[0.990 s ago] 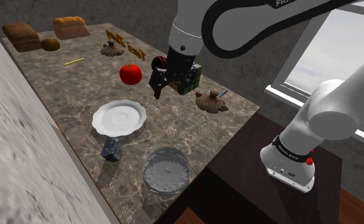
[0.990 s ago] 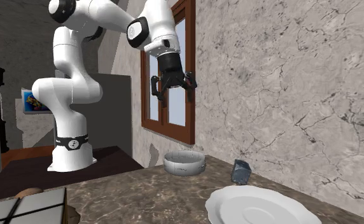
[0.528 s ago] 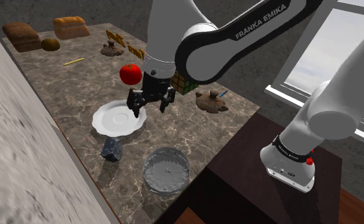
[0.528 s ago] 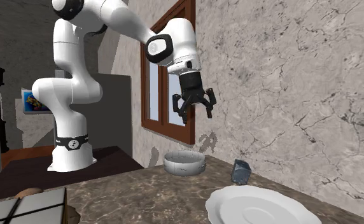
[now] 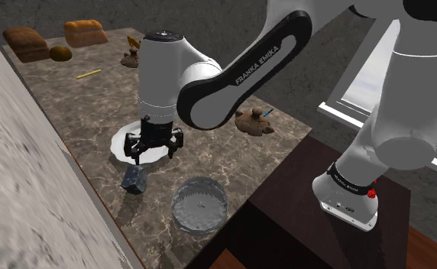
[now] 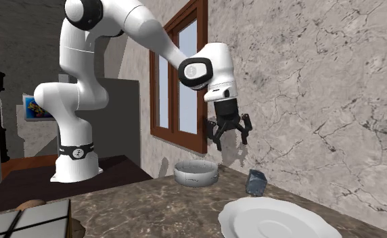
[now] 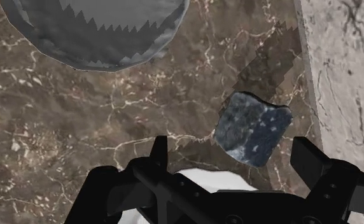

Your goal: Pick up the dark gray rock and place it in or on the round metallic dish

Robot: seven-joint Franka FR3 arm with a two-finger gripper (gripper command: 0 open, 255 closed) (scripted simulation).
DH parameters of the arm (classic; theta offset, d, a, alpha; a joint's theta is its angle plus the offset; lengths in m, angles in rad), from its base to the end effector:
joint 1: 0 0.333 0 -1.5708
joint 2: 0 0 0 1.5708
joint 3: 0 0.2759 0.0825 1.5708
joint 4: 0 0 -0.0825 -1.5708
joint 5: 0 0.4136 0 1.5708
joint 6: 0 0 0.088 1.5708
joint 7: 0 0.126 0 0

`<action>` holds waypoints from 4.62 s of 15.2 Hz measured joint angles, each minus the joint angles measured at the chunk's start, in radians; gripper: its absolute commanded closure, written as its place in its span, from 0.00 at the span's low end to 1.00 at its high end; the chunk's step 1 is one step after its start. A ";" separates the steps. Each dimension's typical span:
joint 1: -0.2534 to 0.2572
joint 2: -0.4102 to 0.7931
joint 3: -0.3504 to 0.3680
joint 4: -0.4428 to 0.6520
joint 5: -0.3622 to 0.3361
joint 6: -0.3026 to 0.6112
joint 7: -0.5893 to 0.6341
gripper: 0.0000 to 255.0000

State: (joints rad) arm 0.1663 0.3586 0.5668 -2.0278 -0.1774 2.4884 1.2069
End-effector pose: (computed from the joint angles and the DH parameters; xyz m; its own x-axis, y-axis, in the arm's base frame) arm 0.4645 0.4172 0.2355 0.9264 -0.3766 0.0037 -0.3699 -0.9117 -0.1790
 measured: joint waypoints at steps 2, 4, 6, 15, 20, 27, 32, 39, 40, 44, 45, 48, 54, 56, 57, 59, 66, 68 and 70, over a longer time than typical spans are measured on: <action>0.053 0.088 -0.029 0.085 -0.044 -0.009 0.056 0.00; 0.086 0.140 -0.047 0.123 -0.067 -0.002 0.090 0.00; 0.102 0.169 -0.059 0.139 -0.081 0.009 0.104 0.00; 0.134 0.237 -0.090 0.166 -0.116 0.048 0.126 0.00; 0.135 0.237 -0.090 0.168 -0.117 0.049 0.126 1.00; 0.136 0.237 -0.089 0.172 -0.118 0.054 0.126 1.00; 0.289 0.428 -0.188 0.595 -0.114 -0.344 0.258 0.00; 0.356 0.562 -0.236 0.789 -0.119 -0.541 0.324 0.00; 0.356 0.566 -0.237 0.784 -0.121 -0.532 0.325 0.00; 0.356 0.571 -0.238 0.781 -0.122 -0.525 0.326 0.00; 0.356 0.571 -0.238 0.781 -0.122 -0.525 0.326 0.00; 0.356 0.571 -0.238 0.781 -0.122 -0.525 0.326 1.00; 0.356 0.571 -0.238 0.782 -0.122 -0.525 0.326 1.00; 0.356 0.571 -0.238 0.783 -0.122 -0.525 0.326 1.00; 0.356 0.572 -0.238 0.784 -0.122 -0.525 0.326 1.00; 0.355 0.567 -0.237 0.780 -0.122 -0.528 0.326 1.00; 0.349 0.517 -0.227 0.781 -0.110 -0.579 0.319 1.00; 0.348 0.505 -0.225 0.787 -0.107 -0.596 0.318 1.00; 0.348 0.491 -0.222 0.795 -0.103 -0.617 0.316 1.00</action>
State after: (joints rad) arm 0.5144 0.8499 0.3450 -1.2330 -0.2805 1.8711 1.5228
